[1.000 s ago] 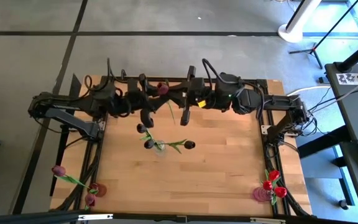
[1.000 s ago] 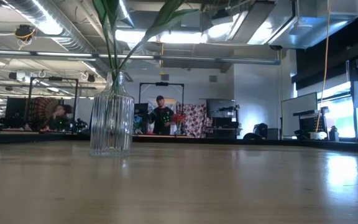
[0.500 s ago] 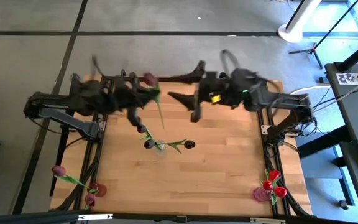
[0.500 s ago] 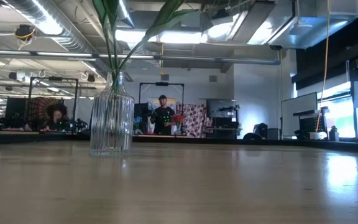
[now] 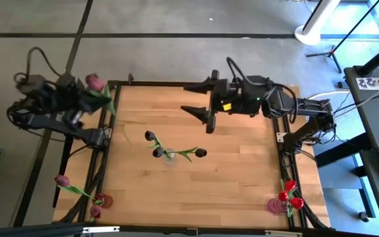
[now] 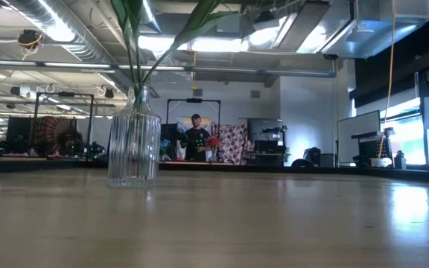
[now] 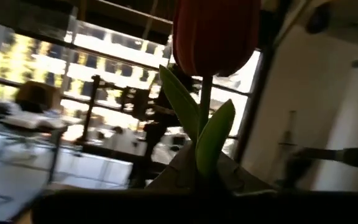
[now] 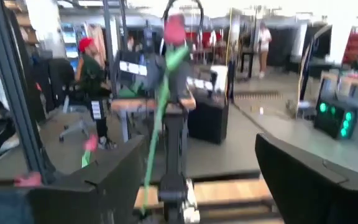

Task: Sort flowers into vase by color
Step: Put the pink flower into the red transparent vase

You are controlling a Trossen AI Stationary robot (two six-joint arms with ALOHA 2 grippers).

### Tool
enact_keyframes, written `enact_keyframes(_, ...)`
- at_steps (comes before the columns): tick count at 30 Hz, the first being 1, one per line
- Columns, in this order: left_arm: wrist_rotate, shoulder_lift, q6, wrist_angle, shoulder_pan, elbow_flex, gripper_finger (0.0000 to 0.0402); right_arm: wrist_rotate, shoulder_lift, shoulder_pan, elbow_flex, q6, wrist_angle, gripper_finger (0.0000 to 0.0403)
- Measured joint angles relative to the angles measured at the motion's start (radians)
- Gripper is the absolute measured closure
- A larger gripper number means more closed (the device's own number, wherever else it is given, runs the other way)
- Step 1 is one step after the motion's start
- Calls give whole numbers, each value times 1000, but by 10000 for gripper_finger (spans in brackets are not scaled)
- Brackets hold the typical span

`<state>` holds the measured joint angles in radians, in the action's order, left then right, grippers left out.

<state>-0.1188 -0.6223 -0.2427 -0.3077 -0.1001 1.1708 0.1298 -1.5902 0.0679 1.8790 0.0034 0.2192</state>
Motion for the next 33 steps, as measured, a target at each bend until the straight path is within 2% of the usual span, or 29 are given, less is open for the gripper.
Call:
enact_keyframes(7,258,44,-121,6,-60,-105,401,44,0,12,0,74,59,116)
enact_keyframes(12,403,13,-197,288,-160,-257,401,45,-2,11,0,142,114,117)
enact_keyframes(16,422,-30,-201,417,-281,-344,401,45,-2,11,0,205,188,117)
enact_keyframes(21,357,-94,-199,490,-466,-366,401,45,-2,11,-1,261,249,117)
enact_keyframes(24,293,-98,-171,471,-590,-366,401,45,-2,11,-1,286,257,117)
enact_keyframes(33,-150,-54,-79,274,-939,-366,401,63,-14,10,-2,364,256,117)
